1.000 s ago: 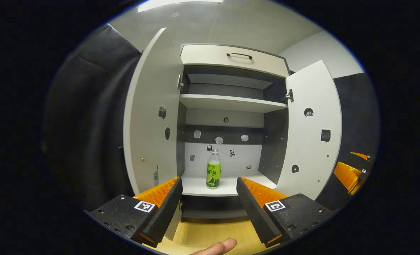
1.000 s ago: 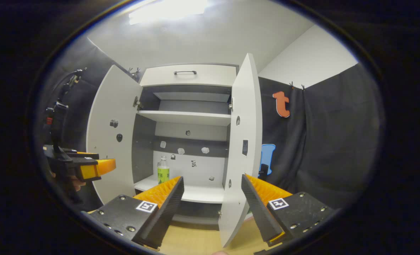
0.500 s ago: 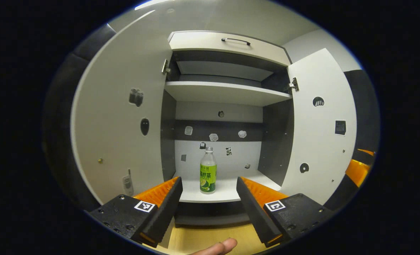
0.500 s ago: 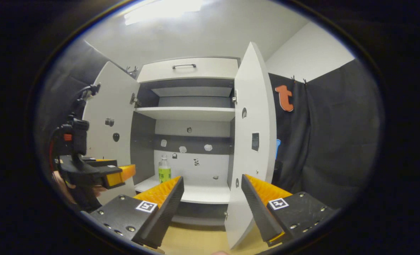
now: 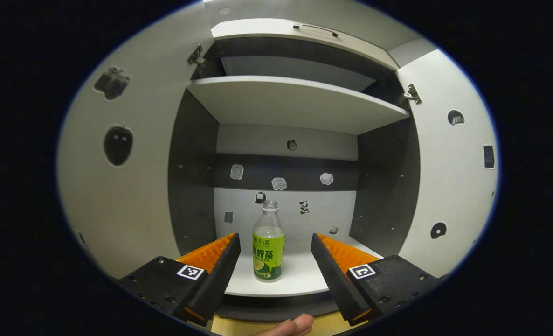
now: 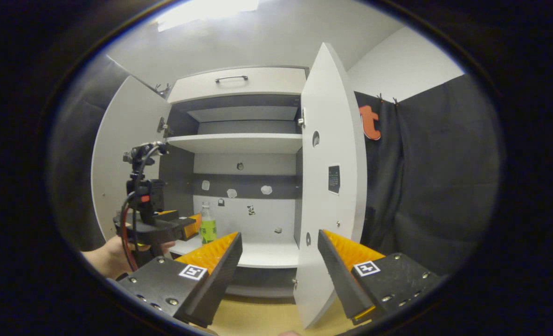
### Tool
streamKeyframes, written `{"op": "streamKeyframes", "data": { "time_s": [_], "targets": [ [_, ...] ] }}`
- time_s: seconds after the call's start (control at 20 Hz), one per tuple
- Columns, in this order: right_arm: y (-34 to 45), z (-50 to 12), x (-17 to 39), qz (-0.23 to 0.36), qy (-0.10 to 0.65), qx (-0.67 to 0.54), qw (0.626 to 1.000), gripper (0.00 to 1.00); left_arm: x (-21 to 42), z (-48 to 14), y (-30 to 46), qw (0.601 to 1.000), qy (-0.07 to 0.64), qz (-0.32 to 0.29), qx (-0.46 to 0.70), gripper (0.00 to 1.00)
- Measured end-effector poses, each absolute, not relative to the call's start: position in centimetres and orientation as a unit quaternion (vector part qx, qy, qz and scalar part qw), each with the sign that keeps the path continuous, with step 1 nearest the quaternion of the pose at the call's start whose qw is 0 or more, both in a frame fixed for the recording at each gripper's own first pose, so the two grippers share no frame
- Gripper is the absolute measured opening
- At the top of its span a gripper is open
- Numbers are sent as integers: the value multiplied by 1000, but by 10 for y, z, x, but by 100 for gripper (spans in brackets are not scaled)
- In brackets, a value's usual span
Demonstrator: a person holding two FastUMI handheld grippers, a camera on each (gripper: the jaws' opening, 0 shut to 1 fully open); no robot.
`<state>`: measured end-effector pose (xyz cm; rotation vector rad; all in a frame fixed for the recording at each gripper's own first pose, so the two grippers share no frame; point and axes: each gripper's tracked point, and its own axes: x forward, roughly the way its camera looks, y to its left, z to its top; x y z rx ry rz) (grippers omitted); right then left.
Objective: Grasp the bottle in the cabinet with the left hand and place it on the coaster, then close the right door with the right hand and the left door with the left hand.
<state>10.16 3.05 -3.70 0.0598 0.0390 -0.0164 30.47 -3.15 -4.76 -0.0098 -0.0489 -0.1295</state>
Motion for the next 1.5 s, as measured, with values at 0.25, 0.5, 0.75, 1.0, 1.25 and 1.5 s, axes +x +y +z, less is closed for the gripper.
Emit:
{"op": "streamKeyframes", "data": {
  "time_s": [0.25,0.5,0.75,1.0,1.25,1.5],
  "targets": [
    [25,-34,105,-14,12,34,999,99,358,-71,-33,998,-9,-56,0,97],
    [21,-44,99,-25,26,27,999,99,402,-95,-30,999,14,-45,6,97],
    [23,-48,85,-29,36,19,999,99,428,-116,-34,997,57,-55,0,97],
    [17,-43,60,-31,30,30,999,99,392,-85,-32,997,31,-65,-23,80],
    [12,-34,24,-19,21,36,999,99,329,-56,-27,996,12,-76,-34,80],
    [7,-26,-21,-13,13,27,999,99,257,-32,-24,997,-6,-75,-20,80]
  ]
}}
